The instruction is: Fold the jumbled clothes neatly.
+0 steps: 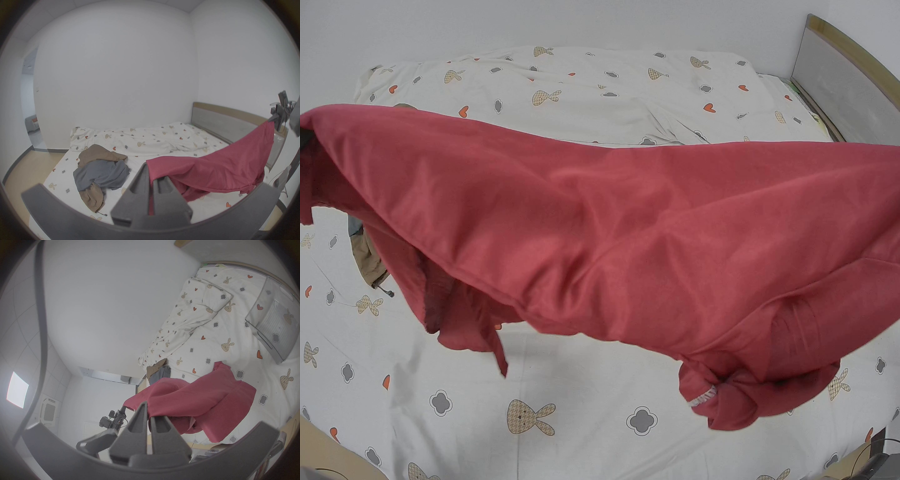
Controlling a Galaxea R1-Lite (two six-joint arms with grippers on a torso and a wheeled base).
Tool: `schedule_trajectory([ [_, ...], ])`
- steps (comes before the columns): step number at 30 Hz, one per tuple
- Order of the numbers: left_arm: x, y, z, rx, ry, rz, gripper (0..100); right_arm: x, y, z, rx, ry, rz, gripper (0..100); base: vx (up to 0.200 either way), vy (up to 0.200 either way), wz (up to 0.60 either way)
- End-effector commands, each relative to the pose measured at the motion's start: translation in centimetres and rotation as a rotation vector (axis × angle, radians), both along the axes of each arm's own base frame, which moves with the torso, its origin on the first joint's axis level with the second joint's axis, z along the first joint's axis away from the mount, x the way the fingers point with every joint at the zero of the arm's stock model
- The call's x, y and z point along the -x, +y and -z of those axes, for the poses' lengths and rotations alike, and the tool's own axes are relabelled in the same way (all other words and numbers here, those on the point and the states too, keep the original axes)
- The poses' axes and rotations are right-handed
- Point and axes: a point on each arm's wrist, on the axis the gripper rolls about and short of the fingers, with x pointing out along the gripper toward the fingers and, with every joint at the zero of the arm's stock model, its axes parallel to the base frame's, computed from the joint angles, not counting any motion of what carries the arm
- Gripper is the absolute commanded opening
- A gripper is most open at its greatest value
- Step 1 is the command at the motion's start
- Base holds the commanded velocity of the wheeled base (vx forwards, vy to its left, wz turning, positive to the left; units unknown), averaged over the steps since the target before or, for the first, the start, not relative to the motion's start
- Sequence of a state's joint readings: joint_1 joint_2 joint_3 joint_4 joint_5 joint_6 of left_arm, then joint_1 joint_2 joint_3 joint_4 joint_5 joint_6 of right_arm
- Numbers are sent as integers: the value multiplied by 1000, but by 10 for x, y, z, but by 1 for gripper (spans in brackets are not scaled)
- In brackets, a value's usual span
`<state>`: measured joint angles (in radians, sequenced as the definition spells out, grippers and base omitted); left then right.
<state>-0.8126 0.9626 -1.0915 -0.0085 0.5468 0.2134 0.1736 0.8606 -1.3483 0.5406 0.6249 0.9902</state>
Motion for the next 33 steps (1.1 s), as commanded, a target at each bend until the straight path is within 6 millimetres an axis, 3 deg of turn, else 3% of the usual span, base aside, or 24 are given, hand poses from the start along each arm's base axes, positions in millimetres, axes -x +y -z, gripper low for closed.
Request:
schedule_trajectory([
  [1, 28, 29, -4, 69, -65, 6, 0, 38, -7, -2, -14, -77, -2, 0, 0, 0, 0],
  [6, 23, 23, 8, 35, -13, 16, 0, 42, -7, 3, -12, -58, 5, 0, 0, 0, 0],
  [9, 6, 3, 17, 32, 61, 31, 0, 23, -4, 6, -1, -2, -4, 0, 0, 0, 0],
  [12, -19, -24, 27, 15, 151, 45, 0, -32, 5, 14, 42, 140, 5, 0, 0, 0, 0],
  [13, -20, -26, 28, 12, 156, 46, 0, -37, 6, 15, 49, 151, 5, 0, 0, 0, 0],
  [14, -30, -34, 31, 2, 183, 52, 0, -60, 9, 19, 80, 190, 11, 0, 0, 0, 0],
  [15, -44, -42, 35, -2, 216, 47, 0, -94, 13, 27, 128, 234, 23, 0, 0, 0, 0],
  [17, -52, -43, 34, -1, 226, 42, 0, -112, 13, 31, 150, 245, 26, 0, 0, 0, 0],
  [19, -50, -39, 30, 9, 216, 44, 0, -112, 13, 30, 152, 223, 30, 0, 0, 0, 0],
  [23, -35, -26, 17, 47, 172, 47, 0, -76, 8, 14, 131, 113, 41, 0, 0, 0, 0],
  [25, -34, -25, 17, 47, 172, 46, 0, -74, 8, 13, 130, 104, 41, 0, 0, 0, 0],
  [26, -22, -14, 7, 59, 158, 47, 0, -51, 5, 3, 115, 42, 46, 0, 0, 0, 0],
  [27, -22, -14, 7, 59, 158, 47, 0, -51, 5, 3, 115, 42, 46, 0, 0, 0, 0],
  [28, -17, -9, 3, 67, 149, 48, 0, -38, 3, -1, 106, 11, 48, 0, 0, 0, 0],
  [29, -10, -3, -7, 85, 124, 50, 0, -15, 1, -11, 84, -42, 50, 0, 0, 0, 0],
  [33, -2, 5, -22, 93, 106, 51, 0, 8, -2, -30, 79, -79, 54, 0, 0, 0, 0],
])
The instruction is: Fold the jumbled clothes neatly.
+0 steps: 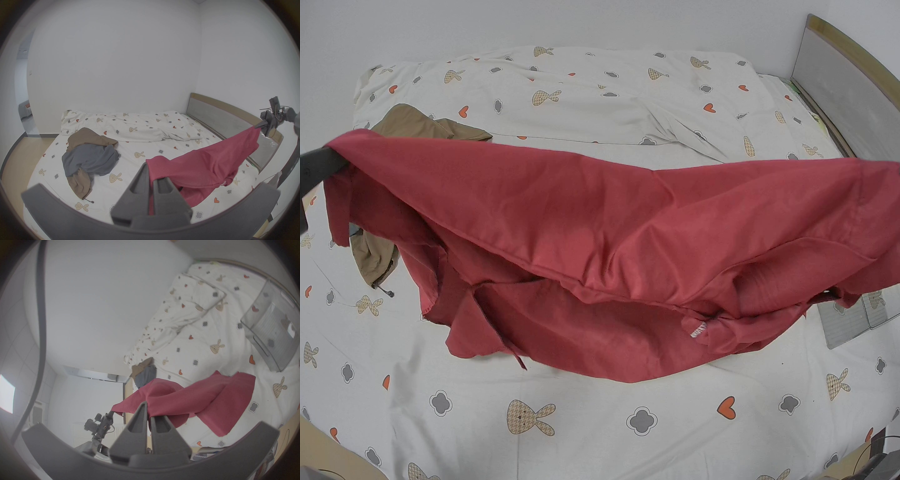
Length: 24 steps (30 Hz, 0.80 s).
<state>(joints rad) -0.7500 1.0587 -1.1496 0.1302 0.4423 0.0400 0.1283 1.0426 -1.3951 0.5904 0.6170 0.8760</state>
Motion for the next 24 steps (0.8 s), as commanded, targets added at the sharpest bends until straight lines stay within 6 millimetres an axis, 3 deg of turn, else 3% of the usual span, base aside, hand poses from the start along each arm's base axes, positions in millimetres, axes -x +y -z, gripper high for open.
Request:
schedule_trajectory([
  [1, 22, 22, -30, 56, -63, -4, 0, 70, -9, -34, -27, -184, 8, 0, 0, 0, 0],
  [6, 32, 31, -43, 32, -36, -4, 0, 75, -10, -58, 11, -275, 14, 0, 0, 0, 0],
  [13, 27, 26, -46, 17, -17, -2, 0, 50, -10, -60, 306, -460, 62, 0, 0, 0, 0],
  [24, 24, 23, -60, 39, -42, -2, 0, 66, -13, -76, 464, -589, 237, 0, 0, 0, 0],
])
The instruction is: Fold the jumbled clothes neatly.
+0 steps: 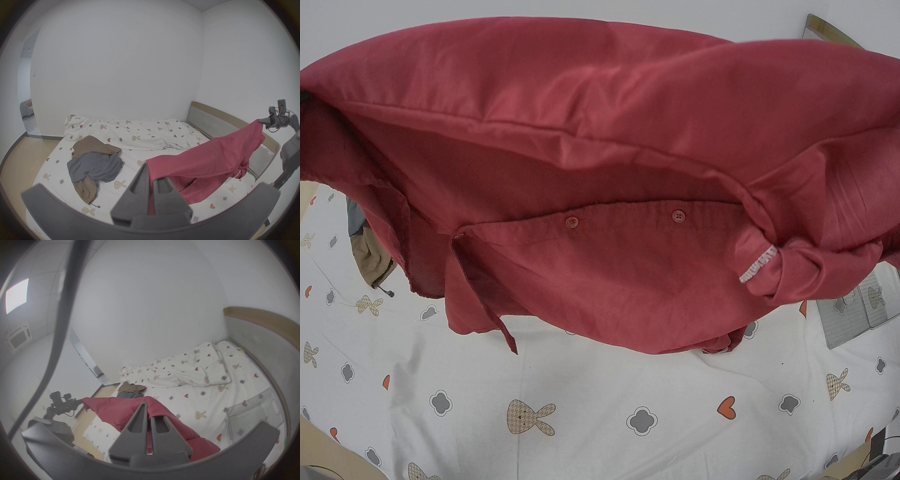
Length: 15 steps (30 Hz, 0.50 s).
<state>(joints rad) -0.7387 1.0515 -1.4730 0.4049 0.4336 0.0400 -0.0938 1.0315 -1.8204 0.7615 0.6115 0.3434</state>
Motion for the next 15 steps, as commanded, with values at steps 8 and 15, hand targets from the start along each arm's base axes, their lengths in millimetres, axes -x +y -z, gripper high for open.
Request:
schedule_trajectory([
  [8, -11, -11, -5, -14, 16, 5, 0, -3, -2, -3, 76, -9, 101, 0, 0, 0, 0],
  [15, -9, -9, -2, -19, 23, 6, 0, -29, -6, 38, 236, 67, 46, 0, 0, 0, 0],
])
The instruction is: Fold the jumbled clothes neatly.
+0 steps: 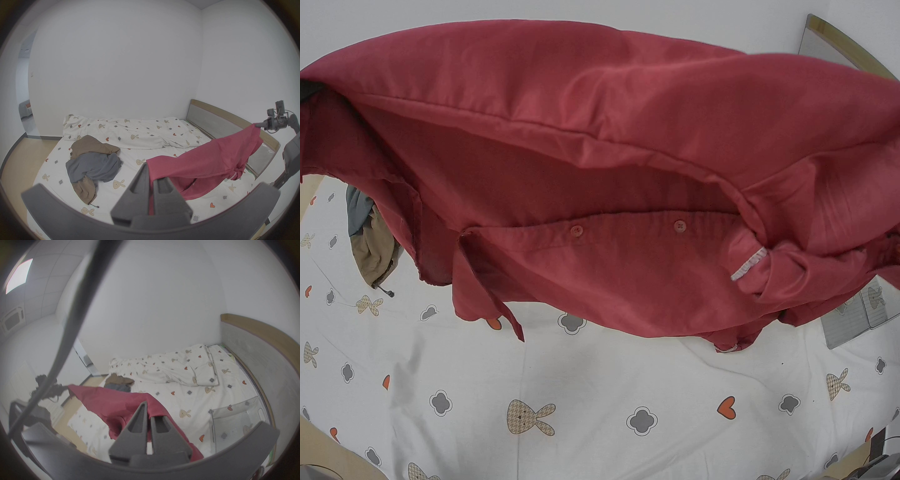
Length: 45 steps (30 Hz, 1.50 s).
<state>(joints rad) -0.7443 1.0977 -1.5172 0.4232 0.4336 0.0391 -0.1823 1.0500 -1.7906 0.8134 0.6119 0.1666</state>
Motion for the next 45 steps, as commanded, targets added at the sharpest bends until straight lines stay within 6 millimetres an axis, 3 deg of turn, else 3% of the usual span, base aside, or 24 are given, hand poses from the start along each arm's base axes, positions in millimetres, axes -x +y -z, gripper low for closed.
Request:
schedule_trajectory([
  [1, 0, 0, 2, -6, 8, 1, 0, -18, -2, 32, 116, 47, -36, 0, 0, 0, 0],
  [6, 0, 0, 3, -9, 11, 1, 0, -37, -5, 41, 180, 21, 62, 0, 0, 0, 0],
  [9, 0, -1, 4, -19, 21, 1, 0, -66, 1, 61, 217, 0, 181, 0, 0, 0, 0],
  [10, 0, -1, 4, -19, 21, 1, 0, -66, 1, 61, 217, 0, 181, 0, 0, 0, 0],
  [13, 0, 0, 3, -16, 18, 1, 0, -93, 29, 73, 220, -88, 283, 0, 0, 0, 0],
  [16, 1, 1, 4, -21, 24, 1, 0, -99, 46, 74, 213, -90, 357, 0, 0, 0, 0],
  [24, 13, 12, 7, -37, 49, 1, 0, -85, 35, 53, 126, -109, 447, 0, 0, 0, 0],
  [27, 11, 10, 14, -47, 75, 0, 0, -61, 24, 42, 120, -115, 443, 0, 0, 0, 0],
  [40, 21, 13, 14, -28, 62, 61, 0, -14, 2, 36, 72, -173, 449, 0, 0, 0, 0],
  [45, 19, 12, 15, -32, 65, 61, 0, -8, -1, 31, 55, -197, 451, 0, 0, 0, 0],
])
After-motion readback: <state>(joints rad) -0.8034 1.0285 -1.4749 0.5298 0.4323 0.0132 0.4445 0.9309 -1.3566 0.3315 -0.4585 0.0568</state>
